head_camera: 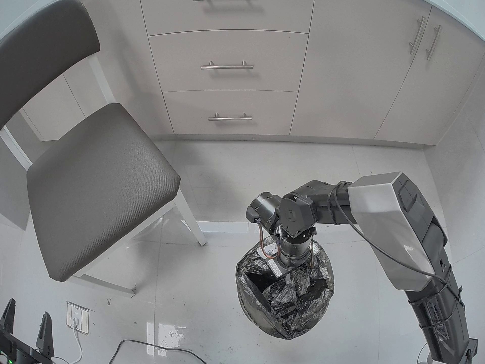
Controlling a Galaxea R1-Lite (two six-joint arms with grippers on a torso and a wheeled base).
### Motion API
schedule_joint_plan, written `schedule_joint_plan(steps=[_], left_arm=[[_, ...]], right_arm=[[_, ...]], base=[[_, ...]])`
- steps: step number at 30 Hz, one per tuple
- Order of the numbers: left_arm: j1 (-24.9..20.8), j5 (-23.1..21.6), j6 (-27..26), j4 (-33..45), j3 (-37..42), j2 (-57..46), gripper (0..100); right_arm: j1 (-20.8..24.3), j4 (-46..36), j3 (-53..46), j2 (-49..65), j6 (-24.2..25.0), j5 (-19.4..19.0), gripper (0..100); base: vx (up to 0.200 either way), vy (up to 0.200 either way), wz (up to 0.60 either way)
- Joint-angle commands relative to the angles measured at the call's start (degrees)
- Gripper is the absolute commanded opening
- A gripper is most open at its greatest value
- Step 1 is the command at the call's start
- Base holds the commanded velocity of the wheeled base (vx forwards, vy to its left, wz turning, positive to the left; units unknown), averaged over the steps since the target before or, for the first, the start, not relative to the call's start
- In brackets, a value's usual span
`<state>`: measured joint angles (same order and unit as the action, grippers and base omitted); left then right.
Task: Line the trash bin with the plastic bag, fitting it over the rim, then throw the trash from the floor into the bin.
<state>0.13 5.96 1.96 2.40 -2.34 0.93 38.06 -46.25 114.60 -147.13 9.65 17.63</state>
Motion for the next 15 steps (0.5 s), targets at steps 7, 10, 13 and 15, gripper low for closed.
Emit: schedule_joint_plan(steps=[7,10,13,15], left_arm=[[0.0,-5.2,-2.1,-1.8,2.1,-0.9,100],[0.0,-5.2,-2.0,-1.9,2.2,-0.9,100],[0.0,-5.2,-2.0,-1.9,2.2,-0.9,100],[0.0,-5.2,-1.9,-2.0,2.2,-0.9,100]], right_arm=[[-0.4,0.0,0.0,-1.1,-0.3,0.5,100],[-0.4,0.1,0.0,-1.1,-0.3,0.5,100],[-0.4,0.6,0.0,-1.0,-0.4,0.4,100],[-0.4,1.3,0.0,-0.9,-0.4,0.4,100]], base=[[0.0,0.0,0.0],[0.0,0.0,0.0],[0.0,0.0,0.0],[0.0,0.0,0.0]])
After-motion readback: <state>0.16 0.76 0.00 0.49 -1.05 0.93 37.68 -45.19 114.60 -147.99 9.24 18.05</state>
